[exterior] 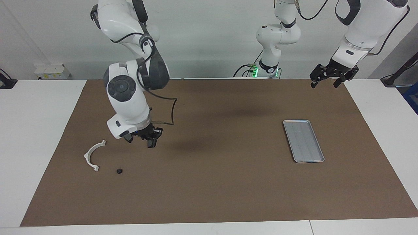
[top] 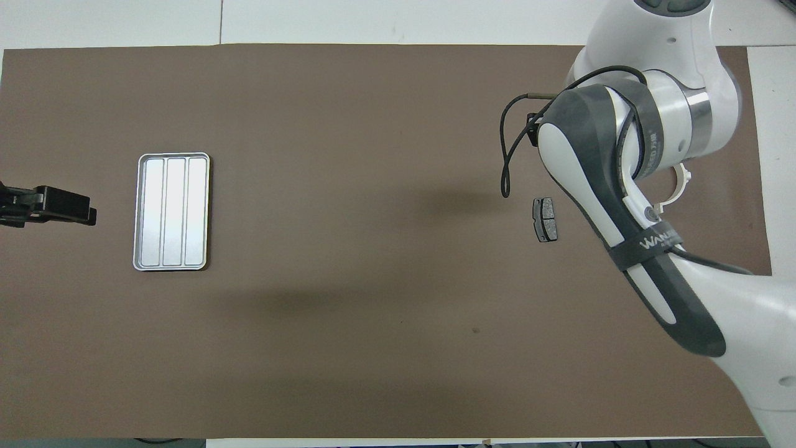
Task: Pick bearing gear from pile to tray
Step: 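Carry the bearing to mid-table and release it with the right gripper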
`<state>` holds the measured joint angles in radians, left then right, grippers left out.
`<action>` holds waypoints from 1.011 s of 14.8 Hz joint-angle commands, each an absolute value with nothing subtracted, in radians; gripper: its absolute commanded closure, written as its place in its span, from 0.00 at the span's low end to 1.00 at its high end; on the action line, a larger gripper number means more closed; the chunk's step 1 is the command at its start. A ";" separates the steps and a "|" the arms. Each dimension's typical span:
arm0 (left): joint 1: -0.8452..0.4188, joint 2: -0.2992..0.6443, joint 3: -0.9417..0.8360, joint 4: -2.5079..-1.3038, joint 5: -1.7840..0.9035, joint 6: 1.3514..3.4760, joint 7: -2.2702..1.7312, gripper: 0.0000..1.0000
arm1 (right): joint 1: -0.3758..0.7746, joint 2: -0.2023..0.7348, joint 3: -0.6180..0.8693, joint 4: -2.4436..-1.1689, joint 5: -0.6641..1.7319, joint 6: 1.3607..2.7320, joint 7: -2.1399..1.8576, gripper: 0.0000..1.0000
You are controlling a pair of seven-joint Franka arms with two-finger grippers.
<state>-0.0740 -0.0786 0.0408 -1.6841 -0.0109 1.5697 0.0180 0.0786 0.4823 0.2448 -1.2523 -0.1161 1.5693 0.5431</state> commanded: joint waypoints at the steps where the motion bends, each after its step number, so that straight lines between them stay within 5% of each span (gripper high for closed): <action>1: -0.083 -0.110 0.046 -1.720 0.003 1.577 0.020 0.00 | 0.113 0.477 0.346 -1.232 -0.123 1.531 0.822 1.00; 10: -0.083 -0.110 0.046 -1.720 0.003 1.577 0.020 0.00 | 0.348 0.486 0.354 -1.397 -0.098 1.833 1.353 1.00; 15: -0.083 -0.110 0.046 -1.720 0.003 1.577 0.020 0.00 | 0.426 0.612 0.351 -1.422 -0.225 1.969 1.459 1.00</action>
<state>-0.0740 -0.0786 0.0408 -1.6841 -0.0109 1.5697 0.0180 0.4017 0.5513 0.3529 -1.4165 -0.1552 1.9044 1.3967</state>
